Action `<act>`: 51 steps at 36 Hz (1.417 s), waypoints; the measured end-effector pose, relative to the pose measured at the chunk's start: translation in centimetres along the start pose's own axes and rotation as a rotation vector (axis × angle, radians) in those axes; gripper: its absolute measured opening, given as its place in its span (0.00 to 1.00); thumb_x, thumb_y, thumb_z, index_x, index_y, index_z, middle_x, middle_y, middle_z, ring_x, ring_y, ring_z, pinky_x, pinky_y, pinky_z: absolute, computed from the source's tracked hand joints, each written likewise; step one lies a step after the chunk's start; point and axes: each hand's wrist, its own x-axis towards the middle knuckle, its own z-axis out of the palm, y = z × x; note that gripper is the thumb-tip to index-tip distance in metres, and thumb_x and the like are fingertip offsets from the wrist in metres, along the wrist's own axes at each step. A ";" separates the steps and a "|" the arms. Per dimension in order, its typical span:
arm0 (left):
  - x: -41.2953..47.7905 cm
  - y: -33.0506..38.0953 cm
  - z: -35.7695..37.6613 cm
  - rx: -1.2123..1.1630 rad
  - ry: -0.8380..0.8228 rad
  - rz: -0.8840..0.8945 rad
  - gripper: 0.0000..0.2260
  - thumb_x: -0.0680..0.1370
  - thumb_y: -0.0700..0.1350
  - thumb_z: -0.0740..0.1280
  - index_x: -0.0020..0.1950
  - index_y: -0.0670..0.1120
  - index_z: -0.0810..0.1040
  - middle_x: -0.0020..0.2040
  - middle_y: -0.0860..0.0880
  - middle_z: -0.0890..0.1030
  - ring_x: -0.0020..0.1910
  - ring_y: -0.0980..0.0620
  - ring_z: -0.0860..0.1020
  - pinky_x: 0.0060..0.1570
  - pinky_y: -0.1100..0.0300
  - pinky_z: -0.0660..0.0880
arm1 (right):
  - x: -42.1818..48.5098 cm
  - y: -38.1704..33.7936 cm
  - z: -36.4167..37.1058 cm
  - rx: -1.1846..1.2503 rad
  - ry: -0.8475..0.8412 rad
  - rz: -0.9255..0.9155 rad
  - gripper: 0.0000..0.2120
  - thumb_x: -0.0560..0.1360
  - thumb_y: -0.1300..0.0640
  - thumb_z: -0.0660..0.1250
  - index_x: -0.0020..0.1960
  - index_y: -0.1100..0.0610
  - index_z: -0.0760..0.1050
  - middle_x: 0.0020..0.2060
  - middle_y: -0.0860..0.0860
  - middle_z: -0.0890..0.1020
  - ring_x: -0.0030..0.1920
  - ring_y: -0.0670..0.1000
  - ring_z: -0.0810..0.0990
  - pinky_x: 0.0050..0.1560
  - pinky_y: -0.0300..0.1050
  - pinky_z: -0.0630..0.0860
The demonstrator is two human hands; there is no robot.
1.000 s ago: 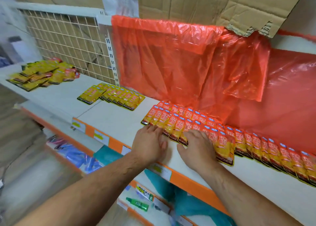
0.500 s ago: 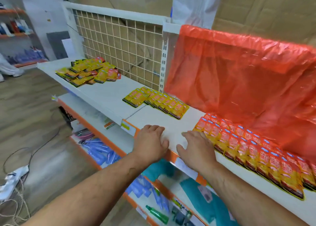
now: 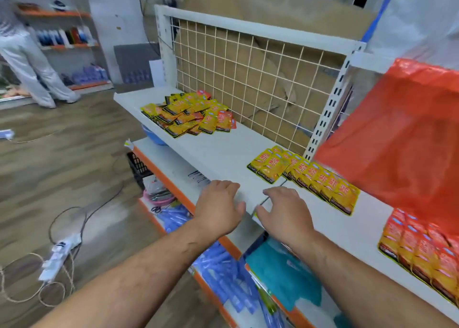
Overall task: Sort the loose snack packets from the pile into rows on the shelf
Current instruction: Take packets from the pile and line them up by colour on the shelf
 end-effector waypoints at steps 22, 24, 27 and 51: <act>15.4 -13.7 -0.6 0.044 -0.051 -0.207 0.24 0.77 0.55 0.63 0.71 0.48 0.72 0.67 0.49 0.76 0.67 0.46 0.69 0.67 0.55 0.66 | 23.1 -8.7 5.0 0.077 -0.123 -0.174 0.24 0.77 0.44 0.63 0.70 0.50 0.71 0.66 0.50 0.75 0.67 0.52 0.71 0.62 0.47 0.71; 16.7 -14.7 -0.4 0.029 -0.059 -0.201 0.24 0.78 0.54 0.64 0.72 0.48 0.72 0.67 0.50 0.75 0.68 0.47 0.68 0.68 0.56 0.65 | 24.6 -9.3 5.6 0.074 -0.130 -0.164 0.23 0.77 0.44 0.63 0.71 0.50 0.71 0.66 0.49 0.75 0.67 0.52 0.71 0.62 0.47 0.72; 18.7 -16.6 -0.2 0.026 -0.062 -0.189 0.24 0.77 0.54 0.64 0.72 0.48 0.71 0.68 0.50 0.75 0.68 0.47 0.68 0.67 0.56 0.64 | 26.8 -10.2 6.5 0.079 -0.130 -0.153 0.23 0.77 0.44 0.63 0.71 0.50 0.71 0.65 0.49 0.75 0.66 0.52 0.71 0.62 0.48 0.73; 36.4 -32.8 -3.7 0.149 -0.095 -0.048 0.22 0.78 0.55 0.63 0.68 0.46 0.70 0.61 0.44 0.76 0.61 0.44 0.72 0.58 0.51 0.70 | 45.1 -21.8 10.5 0.408 0.074 0.353 0.15 0.74 0.44 0.67 0.53 0.53 0.76 0.46 0.51 0.83 0.50 0.57 0.81 0.48 0.47 0.75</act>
